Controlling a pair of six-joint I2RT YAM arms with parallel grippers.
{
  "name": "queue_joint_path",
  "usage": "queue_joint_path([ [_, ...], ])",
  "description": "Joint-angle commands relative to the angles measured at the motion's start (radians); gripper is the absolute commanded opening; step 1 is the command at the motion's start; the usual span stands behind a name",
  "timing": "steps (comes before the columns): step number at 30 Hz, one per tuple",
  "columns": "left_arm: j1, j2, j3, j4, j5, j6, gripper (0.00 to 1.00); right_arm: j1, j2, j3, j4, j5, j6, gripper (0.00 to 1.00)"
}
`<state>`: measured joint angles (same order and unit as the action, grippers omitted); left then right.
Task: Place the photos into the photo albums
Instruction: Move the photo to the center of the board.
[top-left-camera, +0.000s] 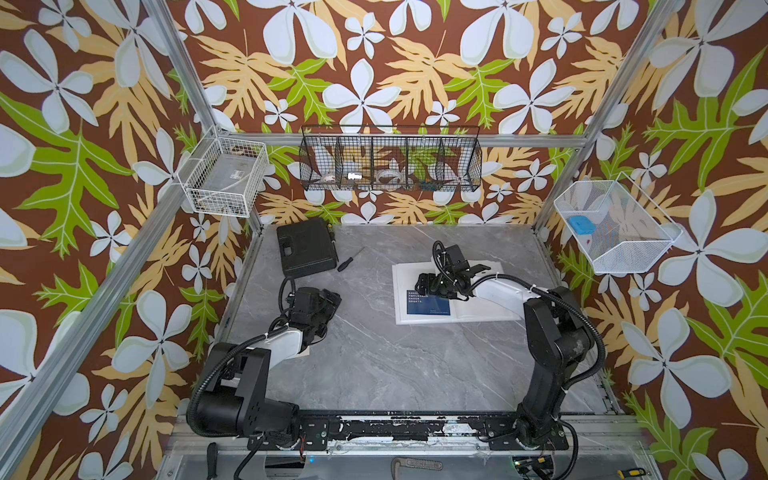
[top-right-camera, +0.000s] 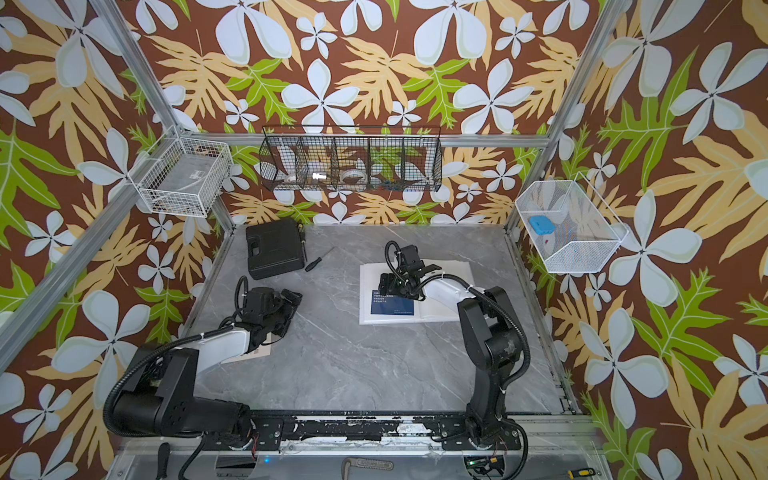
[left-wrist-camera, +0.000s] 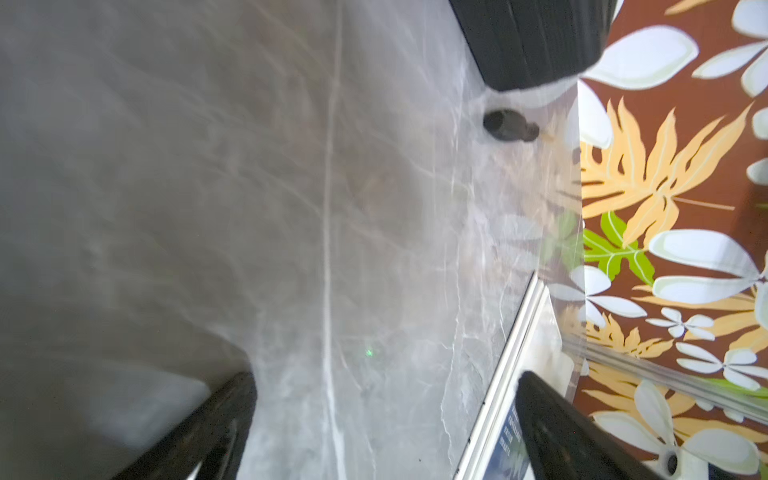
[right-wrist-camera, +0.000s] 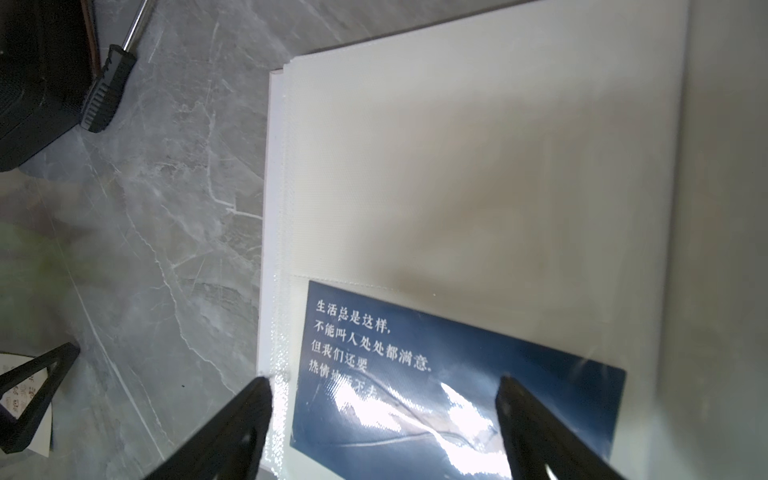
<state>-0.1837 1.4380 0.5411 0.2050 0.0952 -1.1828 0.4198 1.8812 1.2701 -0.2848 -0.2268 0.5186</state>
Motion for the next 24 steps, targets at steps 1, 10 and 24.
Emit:
queue_joint_path([
  [1,-0.012,-0.020,0.040,-0.231,-0.025,-0.002,1.00,0.007,0.004,0.020,0.008,-0.053,-0.004,0.86],
  [10,0.228,-0.154,0.092,-0.533,-0.247,0.240,1.00,0.056,0.064,0.076,0.006,-0.129,-0.019,0.86],
  [24,0.501,-0.009,0.135,-0.503,-0.416,0.388,1.00,0.058,0.054,0.038,-0.005,-0.147,-0.041,0.86],
])
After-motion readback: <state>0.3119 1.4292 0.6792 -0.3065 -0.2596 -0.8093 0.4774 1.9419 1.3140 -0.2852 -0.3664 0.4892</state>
